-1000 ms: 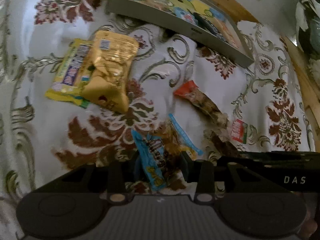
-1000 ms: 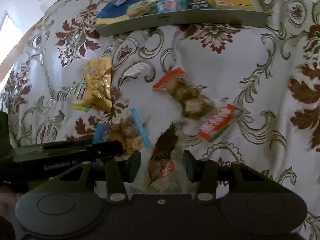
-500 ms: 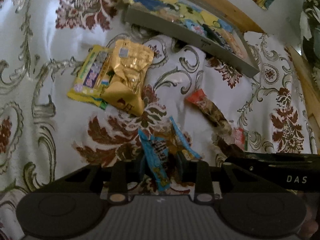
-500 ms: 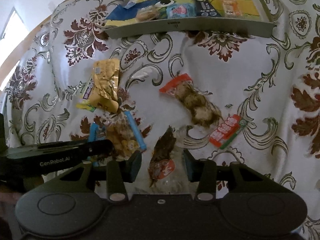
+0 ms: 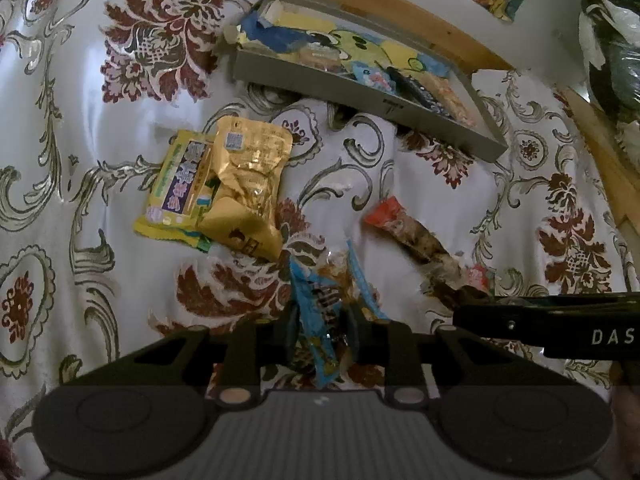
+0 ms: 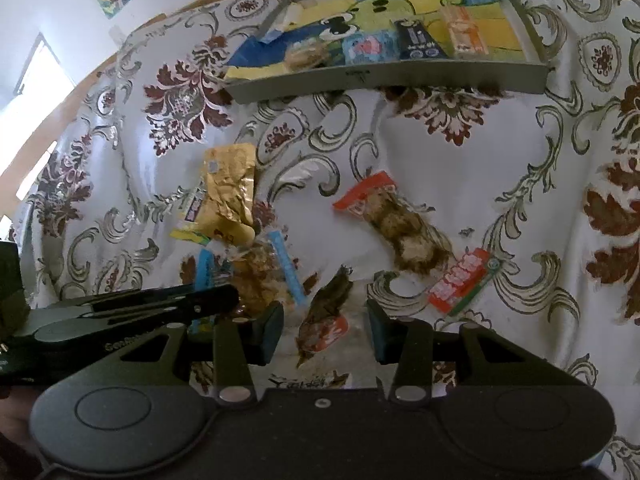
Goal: Organize snacks
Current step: 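Lift both held packets up off the bedspread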
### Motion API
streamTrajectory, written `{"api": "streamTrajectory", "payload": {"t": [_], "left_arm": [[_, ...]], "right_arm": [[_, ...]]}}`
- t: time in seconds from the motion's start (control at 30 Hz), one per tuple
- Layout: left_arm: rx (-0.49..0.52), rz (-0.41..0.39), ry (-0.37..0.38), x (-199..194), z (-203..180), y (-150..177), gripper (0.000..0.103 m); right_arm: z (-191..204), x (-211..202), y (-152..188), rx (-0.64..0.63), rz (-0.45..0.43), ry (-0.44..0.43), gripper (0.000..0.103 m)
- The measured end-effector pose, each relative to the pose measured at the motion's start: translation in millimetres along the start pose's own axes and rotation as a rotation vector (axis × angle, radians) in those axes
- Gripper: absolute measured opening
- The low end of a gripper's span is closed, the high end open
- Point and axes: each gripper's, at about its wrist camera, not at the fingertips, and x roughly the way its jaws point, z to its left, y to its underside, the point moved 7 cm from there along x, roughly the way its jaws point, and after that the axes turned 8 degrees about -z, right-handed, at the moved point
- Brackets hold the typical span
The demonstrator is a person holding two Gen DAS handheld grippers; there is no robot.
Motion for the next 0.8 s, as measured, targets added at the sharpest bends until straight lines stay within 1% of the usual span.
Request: {"api": "streamTrajectory", "payload": {"t": [0.1, 0.27, 0.3, 0.33, 0.6, 0.7, 0.8], "left_arm": [[0.011, -0.006, 0.000, -1, -2, 0, 0.026], [0.047, -0.040, 0.004, -4, -7, -2, 0.025], [0.049, -0.044, 0.007, -5, -8, -3, 0.021], [0.047, -0.048, 0.010, -5, -8, -3, 0.021], [0.050, -0.050, 0.016, -5, -8, -3, 0.020], [0.066, -0.079, 0.022, -8, -11, -5, 0.018], [0.110, -0.107, -0.002, -11, -15, -7, 0.017]], "right_arm": [[0, -1, -1, 0.001, -0.008, -0.004, 0.046], [3, -4, -2, -0.010, -0.024, -0.003, 0.046], [3, -4, -2, -0.009, -0.026, -0.003, 0.046], [3, -5, -2, -0.008, -0.030, -0.003, 0.046], [3, -7, -4, -0.010, -0.050, 0.003, 0.046], [2, -8, -4, -0.006, -0.055, 0.009, 0.046], [0, -9, -5, 0.001, -0.067, 0.019, 0.046]]}}
